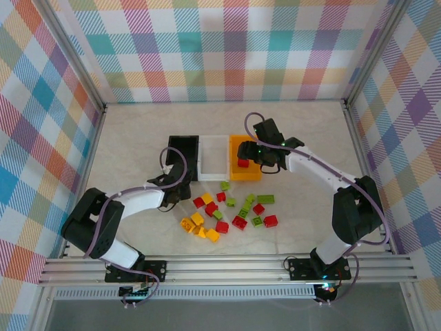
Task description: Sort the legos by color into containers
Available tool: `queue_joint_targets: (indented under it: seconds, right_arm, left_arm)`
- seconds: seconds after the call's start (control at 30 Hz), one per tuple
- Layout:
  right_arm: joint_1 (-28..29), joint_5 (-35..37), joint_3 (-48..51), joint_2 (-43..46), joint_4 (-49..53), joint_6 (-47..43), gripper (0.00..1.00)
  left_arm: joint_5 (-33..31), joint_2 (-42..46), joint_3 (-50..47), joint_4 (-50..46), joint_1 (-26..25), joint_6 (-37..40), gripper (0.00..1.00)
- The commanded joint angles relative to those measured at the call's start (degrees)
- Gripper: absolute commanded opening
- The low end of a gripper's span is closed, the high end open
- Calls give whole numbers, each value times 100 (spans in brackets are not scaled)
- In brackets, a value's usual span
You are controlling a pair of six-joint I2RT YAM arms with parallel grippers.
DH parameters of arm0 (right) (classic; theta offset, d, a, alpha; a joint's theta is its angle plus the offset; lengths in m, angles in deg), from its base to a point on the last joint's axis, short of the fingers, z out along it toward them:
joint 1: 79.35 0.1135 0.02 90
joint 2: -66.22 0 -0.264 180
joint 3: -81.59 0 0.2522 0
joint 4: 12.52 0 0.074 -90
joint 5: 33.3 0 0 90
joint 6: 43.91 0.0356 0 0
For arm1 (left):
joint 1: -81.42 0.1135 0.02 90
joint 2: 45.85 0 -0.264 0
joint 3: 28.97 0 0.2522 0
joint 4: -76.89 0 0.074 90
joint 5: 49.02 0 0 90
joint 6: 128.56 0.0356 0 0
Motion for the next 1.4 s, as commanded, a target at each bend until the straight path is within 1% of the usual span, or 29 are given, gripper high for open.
queue_joint_targets:
  seconds: [0.0,0.1,0.13,0.23,0.33,0.4,0.43,0.5,0.6,0.7,0.8,0.87,0.93,1.0,1.1,1.17,1.23,1.37]
  right_arm:
    - [44,76,51,211,-82,103,76]
    - [44,107,86,253,-68,138,76]
    - [44,100,108,270,-61,157,76]
    - [44,59,213,370,-93,212,76]
    - [43,21,344,463,-127,266,76]
    - [46,-7,425,511,-142,292,76]
    - [44,-33,461,525,-150,302,76]
    - [44,-51,527,558,-129,324,76]
    - [45,-25,655,651,-94,347,76]
    - [44,-94,804,816,-75,338,76]
    - [44,-132,939,997,72,288,76]
    - [44,-175,1098,1172,132,276,76]
    - [44,-237,1319,1341,179,274,77]
    - [44,-253,1472,1459,307,276,77]
    - [44,-261,1792,1666,376,344,77]
    - [44,-327,2032,1808,418,398,77]
    - [44,-414,2266,1917,543,441,77]
    - [92,-605,2679,2026,844,400,77]
  left_arm:
    - [91,306,-124,-323,16,-112,46]
    - [165,642,-62,-495,16,-150,40]
    - [188,788,-4,-799,7,-188,39]
    - [199,1266,321,-1258,7,-220,38]
    - [-95,1456,874,-1584,53,-156,37]
    - [-248,1267,1328,-1632,197,-81,37]
    - [-198,1084,1541,-1584,308,-66,37]
    - [-146,638,1983,-1499,456,-3,38]
    - [-286,-105,2592,-1470,611,131,38]
    - [-237,-724,2990,-1406,799,122,38]
    - [-216,-1170,3328,-1420,869,102,39]
    - [-155,-1387,3521,-1464,868,103,47]
    - [10,-1432,3618,-1464,857,67,62]
    - [92,-1329,3643,-1444,810,34,72]
    - [240,-903,3601,-1401,691,6,85]
    - [409,-507,3526,-1383,562,-7,91]
    - [605,-31,3351,-1353,372,2,100]
    - [746,849,2825,-1455,-106,76,100]
